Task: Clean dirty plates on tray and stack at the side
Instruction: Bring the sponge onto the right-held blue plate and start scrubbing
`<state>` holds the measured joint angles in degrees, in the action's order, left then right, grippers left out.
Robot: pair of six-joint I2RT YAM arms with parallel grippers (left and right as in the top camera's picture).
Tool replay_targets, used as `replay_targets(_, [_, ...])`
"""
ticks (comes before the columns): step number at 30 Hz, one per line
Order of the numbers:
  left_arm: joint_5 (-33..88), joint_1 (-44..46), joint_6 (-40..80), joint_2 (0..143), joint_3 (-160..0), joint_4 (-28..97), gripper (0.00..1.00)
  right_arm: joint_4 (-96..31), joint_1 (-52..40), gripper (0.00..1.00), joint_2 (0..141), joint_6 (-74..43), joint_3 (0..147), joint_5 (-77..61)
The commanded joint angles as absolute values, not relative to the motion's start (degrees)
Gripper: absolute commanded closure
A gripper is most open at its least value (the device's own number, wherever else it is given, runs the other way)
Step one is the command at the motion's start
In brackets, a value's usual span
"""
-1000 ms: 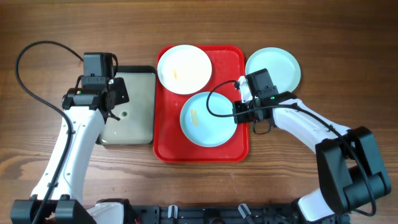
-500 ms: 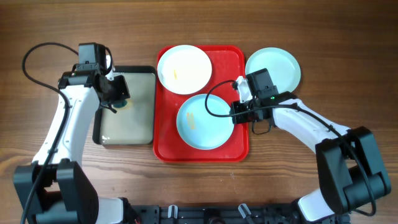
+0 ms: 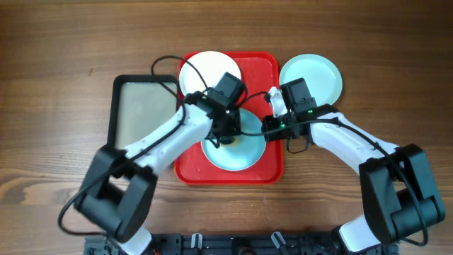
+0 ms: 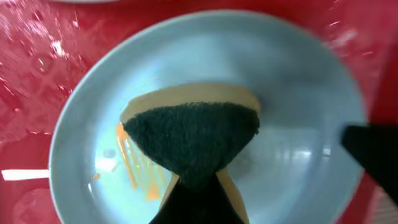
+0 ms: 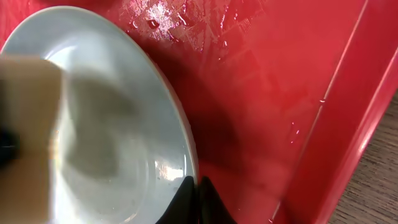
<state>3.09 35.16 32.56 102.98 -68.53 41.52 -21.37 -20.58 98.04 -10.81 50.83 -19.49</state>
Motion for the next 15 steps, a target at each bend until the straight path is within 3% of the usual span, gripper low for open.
replay_targets(1, [-2.5,33.58,33.43,104.01,-69.23,45.3,0.96,-21.28,-20.82,0.96,98.56,-10.5,52.23,-20.67])
replay_targets(15, [-2.44,32.77,30.48,105.97,-69.17,48.73,0.96,-21.43,-20.82,0.96,98.56,-10.48,52.23,-20.67])
